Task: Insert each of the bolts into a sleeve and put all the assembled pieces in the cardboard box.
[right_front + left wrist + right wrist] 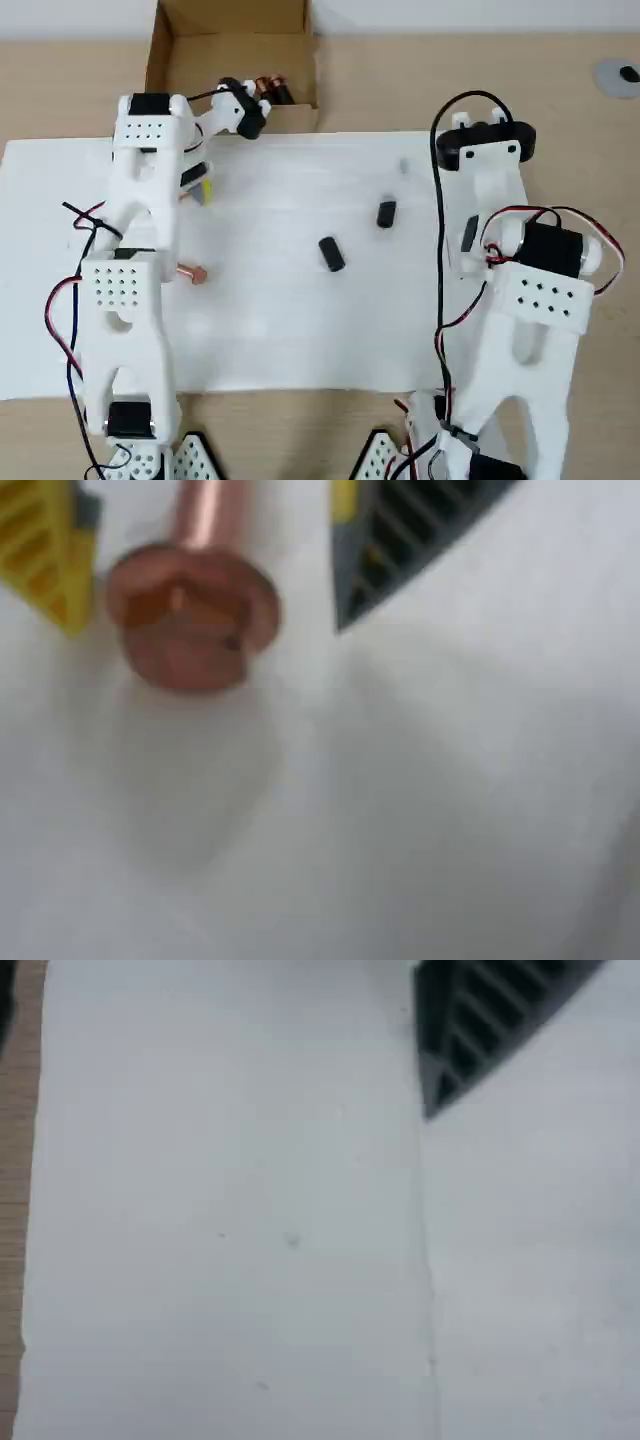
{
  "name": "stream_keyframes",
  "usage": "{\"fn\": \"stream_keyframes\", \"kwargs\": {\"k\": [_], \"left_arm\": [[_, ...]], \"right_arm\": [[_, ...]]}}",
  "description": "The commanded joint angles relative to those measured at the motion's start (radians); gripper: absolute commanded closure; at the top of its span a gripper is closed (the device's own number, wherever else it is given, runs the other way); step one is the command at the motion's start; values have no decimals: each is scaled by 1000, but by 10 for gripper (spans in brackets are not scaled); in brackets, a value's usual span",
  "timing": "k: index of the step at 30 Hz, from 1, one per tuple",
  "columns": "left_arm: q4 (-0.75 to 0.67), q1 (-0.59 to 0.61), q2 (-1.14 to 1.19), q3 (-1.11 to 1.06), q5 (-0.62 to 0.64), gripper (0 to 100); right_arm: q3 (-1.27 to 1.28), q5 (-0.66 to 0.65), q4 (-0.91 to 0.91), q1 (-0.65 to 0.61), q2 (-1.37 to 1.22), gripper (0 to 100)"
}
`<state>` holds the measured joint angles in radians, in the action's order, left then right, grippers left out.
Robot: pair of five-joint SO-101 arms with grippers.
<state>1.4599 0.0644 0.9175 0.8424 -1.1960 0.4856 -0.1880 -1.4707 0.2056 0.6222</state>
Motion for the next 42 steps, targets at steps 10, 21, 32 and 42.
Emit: {"fn": "stream_keyframes", "kwargs": {"k": [10, 21, 32, 42], "left_arm": [[5, 38, 28, 49, 6, 868], [213, 40, 28, 376, 87, 988], [292, 38, 22, 511, 118, 988], [295, 51, -222, 508, 690, 988]], "right_arm": [[1, -6, 37, 10, 22, 674], [1, -5, 37, 10, 22, 674], [1, 2, 29, 10, 22, 674], [-1, 58, 32, -303, 21, 674]]}}
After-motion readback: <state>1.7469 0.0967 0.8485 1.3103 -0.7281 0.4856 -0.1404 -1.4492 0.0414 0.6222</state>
